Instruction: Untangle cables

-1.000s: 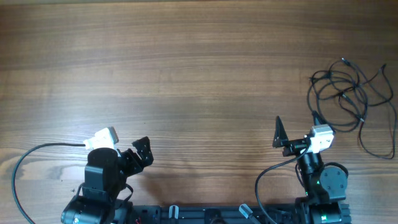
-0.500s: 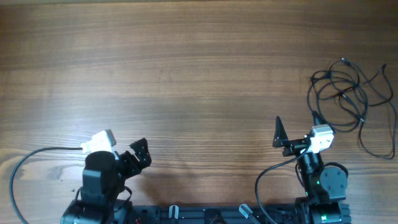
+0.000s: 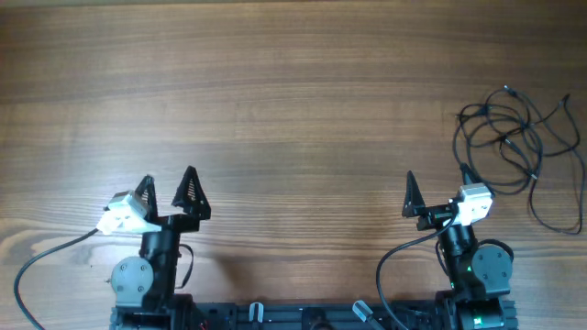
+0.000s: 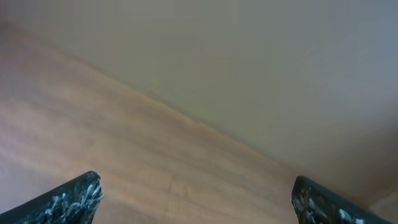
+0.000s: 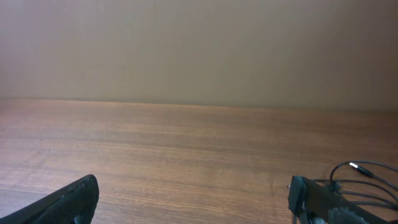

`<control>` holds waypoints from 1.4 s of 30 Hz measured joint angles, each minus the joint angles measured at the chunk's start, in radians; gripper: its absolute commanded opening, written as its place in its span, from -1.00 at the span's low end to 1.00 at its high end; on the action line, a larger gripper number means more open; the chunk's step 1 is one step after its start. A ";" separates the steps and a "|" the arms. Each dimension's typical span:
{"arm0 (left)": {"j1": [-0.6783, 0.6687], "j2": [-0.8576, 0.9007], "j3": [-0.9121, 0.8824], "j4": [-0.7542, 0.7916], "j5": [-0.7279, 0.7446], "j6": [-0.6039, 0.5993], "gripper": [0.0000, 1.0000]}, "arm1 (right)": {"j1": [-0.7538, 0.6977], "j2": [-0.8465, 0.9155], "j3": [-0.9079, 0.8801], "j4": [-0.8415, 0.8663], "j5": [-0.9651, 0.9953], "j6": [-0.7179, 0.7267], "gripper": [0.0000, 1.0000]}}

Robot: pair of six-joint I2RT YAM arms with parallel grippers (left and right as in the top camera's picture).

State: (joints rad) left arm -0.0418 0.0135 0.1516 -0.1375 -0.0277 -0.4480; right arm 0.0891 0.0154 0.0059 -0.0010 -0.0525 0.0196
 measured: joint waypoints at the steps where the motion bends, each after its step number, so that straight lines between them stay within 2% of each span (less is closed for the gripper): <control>1: 0.000 0.000 -0.015 0.042 0.003 0.027 1.00 | 0.000 0.000 0.000 0.000 0.000 0.000 0.99; 5: 0.000 0.000 -0.073 0.177 0.040 0.144 1.00 | 0.000 0.000 0.000 0.000 0.000 0.000 0.99; 8: 0.000 0.000 -0.120 0.248 0.106 0.288 1.00 | 0.000 0.000 0.000 0.000 0.000 0.000 0.99; 10: 0.000 0.000 -0.133 0.208 0.163 0.415 1.00 | 0.000 0.000 0.000 0.000 0.000 0.000 0.99; 13: 0.000 0.000 -0.140 0.078 0.188 0.504 1.00 | 0.000 0.000 0.000 0.000 0.000 0.000 0.99; 14: 0.000 0.001 -0.141 0.078 0.187 0.518 1.00 | 0.000 0.000 0.000 0.000 0.000 0.000 0.99; 27: -0.001 0.000 -0.141 0.084 0.247 0.574 1.00 | 0.000 0.000 0.000 0.000 0.000 0.000 0.99; 42: -0.019 0.000 -0.141 0.085 0.262 0.578 1.00 | 0.000 0.000 0.000 0.000 0.000 0.000 1.00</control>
State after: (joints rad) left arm -0.0608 0.0135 0.0105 -0.0528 0.2344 0.1303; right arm 0.0891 0.0154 0.0059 -0.0010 -0.0525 0.0196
